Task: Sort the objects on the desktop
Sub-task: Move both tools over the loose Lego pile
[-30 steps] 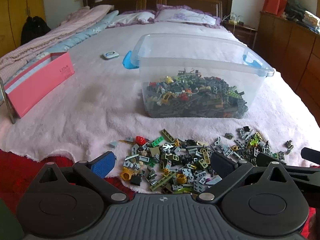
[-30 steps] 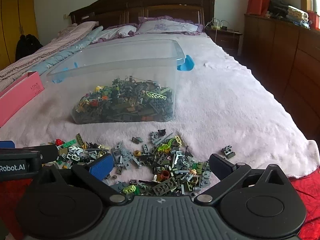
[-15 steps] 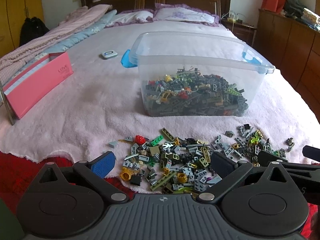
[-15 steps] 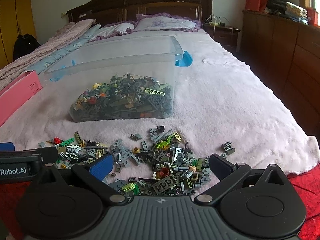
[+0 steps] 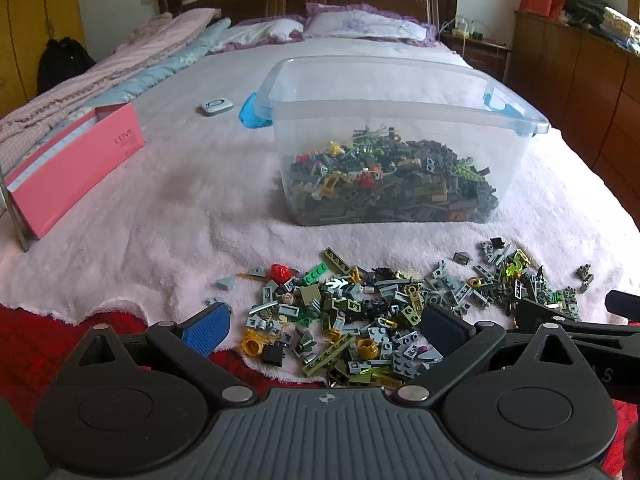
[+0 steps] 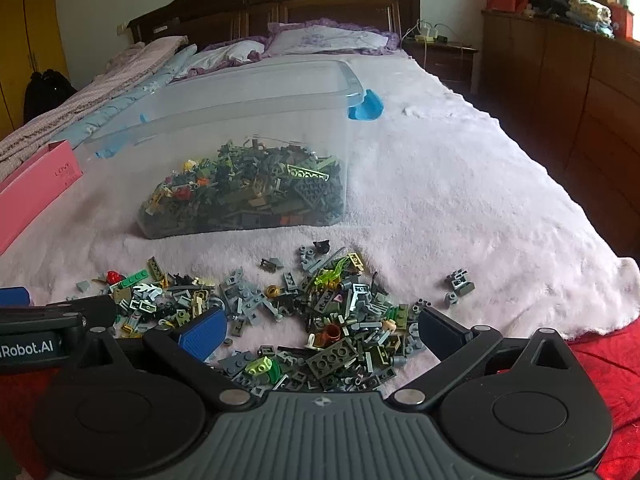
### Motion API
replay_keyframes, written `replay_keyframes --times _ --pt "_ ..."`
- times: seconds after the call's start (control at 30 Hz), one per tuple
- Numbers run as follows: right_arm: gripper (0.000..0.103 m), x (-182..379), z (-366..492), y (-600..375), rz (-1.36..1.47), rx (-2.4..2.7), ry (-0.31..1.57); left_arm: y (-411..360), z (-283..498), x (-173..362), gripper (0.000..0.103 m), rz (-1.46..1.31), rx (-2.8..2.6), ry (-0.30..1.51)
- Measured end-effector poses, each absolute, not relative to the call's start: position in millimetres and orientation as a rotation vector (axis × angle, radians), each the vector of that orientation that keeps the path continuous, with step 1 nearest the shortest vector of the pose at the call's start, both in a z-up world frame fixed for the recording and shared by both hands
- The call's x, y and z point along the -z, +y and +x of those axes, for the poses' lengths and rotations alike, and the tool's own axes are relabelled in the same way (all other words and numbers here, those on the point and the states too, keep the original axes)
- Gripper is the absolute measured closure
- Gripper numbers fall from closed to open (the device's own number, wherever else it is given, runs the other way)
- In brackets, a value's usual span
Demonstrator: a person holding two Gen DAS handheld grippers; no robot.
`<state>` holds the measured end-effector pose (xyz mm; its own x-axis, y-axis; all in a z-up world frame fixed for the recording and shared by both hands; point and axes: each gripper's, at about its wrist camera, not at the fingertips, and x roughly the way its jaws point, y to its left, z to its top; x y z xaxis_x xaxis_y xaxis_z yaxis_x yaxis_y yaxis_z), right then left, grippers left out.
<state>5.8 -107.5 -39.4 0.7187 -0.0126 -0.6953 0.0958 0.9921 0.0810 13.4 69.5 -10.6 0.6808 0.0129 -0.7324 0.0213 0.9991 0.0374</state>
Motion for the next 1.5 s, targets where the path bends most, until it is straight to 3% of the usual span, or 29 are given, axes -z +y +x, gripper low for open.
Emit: replay_keyframes --times 1.5 --pt "0.001 57 11 -114 0.081 0.072 0.783 76 23 30 0.000 0.048 0.000 0.904"
